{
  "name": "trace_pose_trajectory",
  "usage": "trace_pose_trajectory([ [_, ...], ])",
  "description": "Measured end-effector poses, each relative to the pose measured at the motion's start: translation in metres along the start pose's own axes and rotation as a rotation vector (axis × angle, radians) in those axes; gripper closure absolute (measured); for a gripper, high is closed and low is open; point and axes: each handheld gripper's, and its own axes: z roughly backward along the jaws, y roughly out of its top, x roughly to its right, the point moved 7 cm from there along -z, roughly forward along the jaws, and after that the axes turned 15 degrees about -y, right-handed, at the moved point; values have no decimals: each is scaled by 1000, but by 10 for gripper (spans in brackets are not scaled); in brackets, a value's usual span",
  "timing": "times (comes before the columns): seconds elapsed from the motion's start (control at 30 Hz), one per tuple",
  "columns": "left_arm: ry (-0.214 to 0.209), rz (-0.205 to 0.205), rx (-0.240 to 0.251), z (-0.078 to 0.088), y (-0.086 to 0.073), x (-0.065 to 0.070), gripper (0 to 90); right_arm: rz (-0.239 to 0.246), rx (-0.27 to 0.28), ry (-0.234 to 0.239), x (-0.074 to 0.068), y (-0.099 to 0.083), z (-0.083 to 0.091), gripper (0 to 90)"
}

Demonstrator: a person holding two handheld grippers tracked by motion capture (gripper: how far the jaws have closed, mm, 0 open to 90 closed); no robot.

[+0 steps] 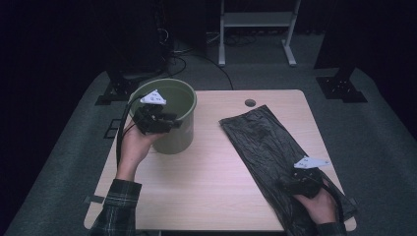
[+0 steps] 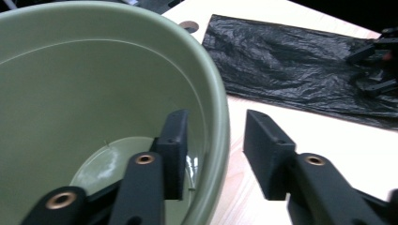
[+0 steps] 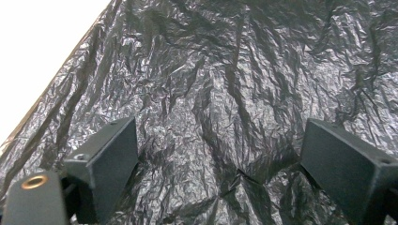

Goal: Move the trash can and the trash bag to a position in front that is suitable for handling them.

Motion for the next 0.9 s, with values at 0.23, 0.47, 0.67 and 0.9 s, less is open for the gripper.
trace_pose_trajectory([
  [0.23, -2, -28, -21, -2, 0, 1, 756, 0, 0, 0, 0, 0, 0, 107],
  [0.47, -1, -42, -24, -3, 1, 5, 783, 0, 0, 0, 0, 0, 0, 107],
  [0.67, -25, -37, -30, -4, 1, 13, 798, -1, 0, 0, 0, 0, 0, 107],
  [0.9, -53, -62, -32, -6, 0, 28, 798, 0, 0, 0, 0, 0, 0, 107],
])
